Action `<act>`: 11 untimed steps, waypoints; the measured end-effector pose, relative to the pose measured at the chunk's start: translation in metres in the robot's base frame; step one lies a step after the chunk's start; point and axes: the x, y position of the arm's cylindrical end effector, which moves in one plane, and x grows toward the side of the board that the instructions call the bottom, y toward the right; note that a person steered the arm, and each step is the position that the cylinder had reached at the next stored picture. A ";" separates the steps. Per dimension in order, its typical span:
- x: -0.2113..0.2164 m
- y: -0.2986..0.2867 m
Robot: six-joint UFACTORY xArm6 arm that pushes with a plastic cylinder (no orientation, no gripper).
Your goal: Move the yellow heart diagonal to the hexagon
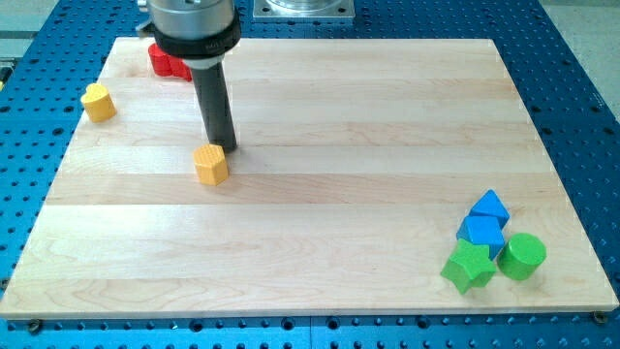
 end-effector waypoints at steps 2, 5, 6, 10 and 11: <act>-0.081 -0.065; -0.078 -0.162; -0.085 -0.168; -0.039 -0.194; -0.010 -0.185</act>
